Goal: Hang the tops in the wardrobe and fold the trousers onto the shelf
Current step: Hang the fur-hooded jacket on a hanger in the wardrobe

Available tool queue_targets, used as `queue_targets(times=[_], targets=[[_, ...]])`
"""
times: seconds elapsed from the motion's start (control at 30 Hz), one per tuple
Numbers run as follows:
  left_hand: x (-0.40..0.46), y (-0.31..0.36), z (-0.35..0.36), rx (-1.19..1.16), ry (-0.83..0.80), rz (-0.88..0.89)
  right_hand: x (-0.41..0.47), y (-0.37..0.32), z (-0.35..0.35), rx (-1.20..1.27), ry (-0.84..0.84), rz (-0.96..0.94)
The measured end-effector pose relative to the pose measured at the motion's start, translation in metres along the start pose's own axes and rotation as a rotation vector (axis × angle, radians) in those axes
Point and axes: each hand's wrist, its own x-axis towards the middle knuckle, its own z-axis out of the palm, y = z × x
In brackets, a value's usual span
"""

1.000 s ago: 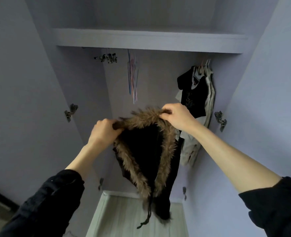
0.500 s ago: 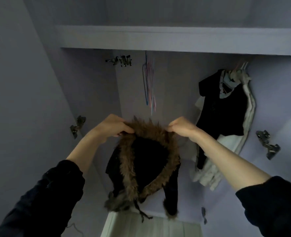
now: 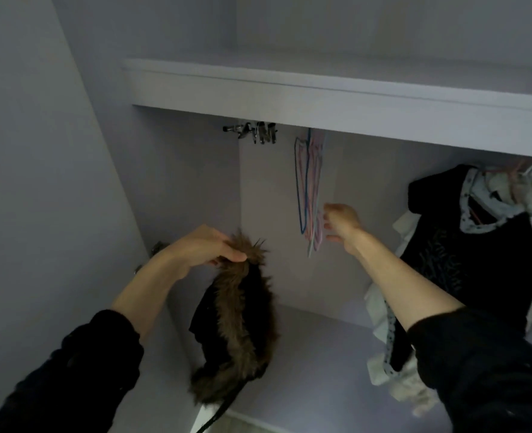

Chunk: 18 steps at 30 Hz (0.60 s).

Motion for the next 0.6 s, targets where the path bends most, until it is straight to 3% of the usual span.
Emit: queue_targets(times=[0.17,0.4,0.6], targets=[[0.009,-0.005,-0.002,-0.012,0.01,-0.013,0.022,-0.001,0.007,0.118,-0.057,0.045],[0.013,-0.005,0.006,-0.071,0.008,-0.009,0.038,-0.004,0.012,0.02,-0.093,-0.043],[0.009,-0.007,0.007,-0.069,0.003,-0.012,0.051,-0.012,0.019,-0.004,-0.085,-0.007]])
